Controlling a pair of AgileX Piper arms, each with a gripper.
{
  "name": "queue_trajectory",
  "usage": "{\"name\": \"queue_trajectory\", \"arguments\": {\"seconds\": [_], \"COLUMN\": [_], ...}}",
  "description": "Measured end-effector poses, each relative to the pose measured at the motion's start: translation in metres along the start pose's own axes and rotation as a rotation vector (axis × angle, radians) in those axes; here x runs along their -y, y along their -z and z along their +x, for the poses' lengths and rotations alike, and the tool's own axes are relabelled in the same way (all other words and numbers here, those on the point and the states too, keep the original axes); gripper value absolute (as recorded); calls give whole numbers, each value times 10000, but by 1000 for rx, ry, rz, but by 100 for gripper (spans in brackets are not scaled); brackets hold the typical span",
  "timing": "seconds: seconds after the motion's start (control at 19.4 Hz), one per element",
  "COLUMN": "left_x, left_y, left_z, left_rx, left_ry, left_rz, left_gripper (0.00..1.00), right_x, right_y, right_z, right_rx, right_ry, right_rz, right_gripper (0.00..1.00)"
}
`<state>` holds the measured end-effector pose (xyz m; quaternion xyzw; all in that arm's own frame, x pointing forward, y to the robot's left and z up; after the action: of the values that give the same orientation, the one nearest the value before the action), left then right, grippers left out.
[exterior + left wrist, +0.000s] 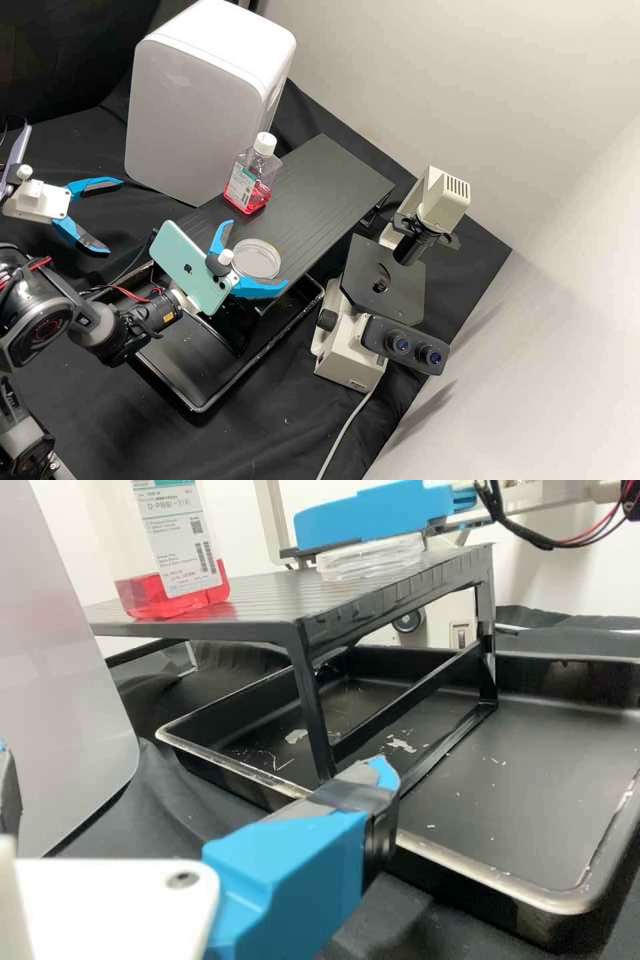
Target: Remove the lid from the petri dish
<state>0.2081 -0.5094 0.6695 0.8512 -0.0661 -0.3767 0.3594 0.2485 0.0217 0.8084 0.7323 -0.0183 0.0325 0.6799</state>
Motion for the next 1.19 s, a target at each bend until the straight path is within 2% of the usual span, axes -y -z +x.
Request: {"name": "queue_trajectory", "arguments": {"seconds": [0.41,0.46,0.93,1.19], "left_x": [0,0,0,0], "left_y": [0,0,0,0], "left_z": [0,0,0,0], "left_rx": [0,0,0,0], "left_ry": [0,0,0,0], "left_rz": [0,0,4,5], "left_gripper": [100,100,100,100], "right_x": [-60,-60,-60,-60], "right_y": [-52,-52,-52,-52], "right_z": [2,2,2,2], "right_rx": [25,25,25,25], "right_ry": [-29,-29,-29,-28], "right_rz": [1,1,1,-22], "right_gripper": [100,0,0,0]}}
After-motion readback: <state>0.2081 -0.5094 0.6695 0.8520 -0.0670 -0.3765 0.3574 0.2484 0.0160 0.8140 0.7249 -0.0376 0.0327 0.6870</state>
